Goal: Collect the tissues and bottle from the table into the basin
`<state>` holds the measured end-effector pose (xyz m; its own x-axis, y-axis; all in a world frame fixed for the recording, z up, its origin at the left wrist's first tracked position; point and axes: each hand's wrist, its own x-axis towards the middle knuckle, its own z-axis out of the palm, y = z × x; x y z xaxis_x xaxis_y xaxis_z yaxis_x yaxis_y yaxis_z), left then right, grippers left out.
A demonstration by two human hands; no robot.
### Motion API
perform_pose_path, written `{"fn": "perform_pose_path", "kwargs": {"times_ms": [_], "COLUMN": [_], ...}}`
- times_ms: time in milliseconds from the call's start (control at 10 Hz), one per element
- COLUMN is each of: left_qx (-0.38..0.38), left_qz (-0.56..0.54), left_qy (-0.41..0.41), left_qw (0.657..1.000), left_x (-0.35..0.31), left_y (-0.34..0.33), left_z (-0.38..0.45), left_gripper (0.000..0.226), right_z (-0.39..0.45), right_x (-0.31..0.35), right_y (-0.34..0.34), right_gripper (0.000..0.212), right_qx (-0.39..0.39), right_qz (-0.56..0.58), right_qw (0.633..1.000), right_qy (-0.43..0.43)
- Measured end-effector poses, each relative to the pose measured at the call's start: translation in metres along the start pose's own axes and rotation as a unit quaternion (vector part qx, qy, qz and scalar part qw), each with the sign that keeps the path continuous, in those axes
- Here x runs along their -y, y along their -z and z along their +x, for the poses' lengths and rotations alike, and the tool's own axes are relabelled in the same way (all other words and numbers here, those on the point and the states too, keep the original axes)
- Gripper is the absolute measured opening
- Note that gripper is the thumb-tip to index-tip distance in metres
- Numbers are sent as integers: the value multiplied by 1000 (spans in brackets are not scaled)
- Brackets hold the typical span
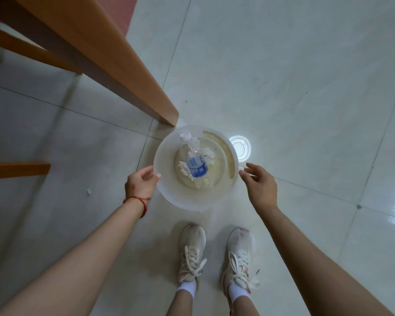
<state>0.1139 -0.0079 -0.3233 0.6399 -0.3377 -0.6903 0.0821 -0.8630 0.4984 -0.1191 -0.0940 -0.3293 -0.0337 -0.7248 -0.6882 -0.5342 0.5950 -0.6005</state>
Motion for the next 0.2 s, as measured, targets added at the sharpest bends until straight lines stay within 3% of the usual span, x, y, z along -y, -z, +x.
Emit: {"fn": "perform_pose_path", "kwargs": {"times_ms": [200], "left_qx": [57], "left_qz": [155], "left_qy": [-58], "left_qw": [985], "left_x": [-35], "left_y": [21], "left_z": [-74], "left_gripper": [42], "right_z": [-53], "right_x": [48], "right_y": [31], "right_gripper": [38], "right_qx": [40], "right_qz": [-126], "right_qw": [990], "right_qy": [37]}}
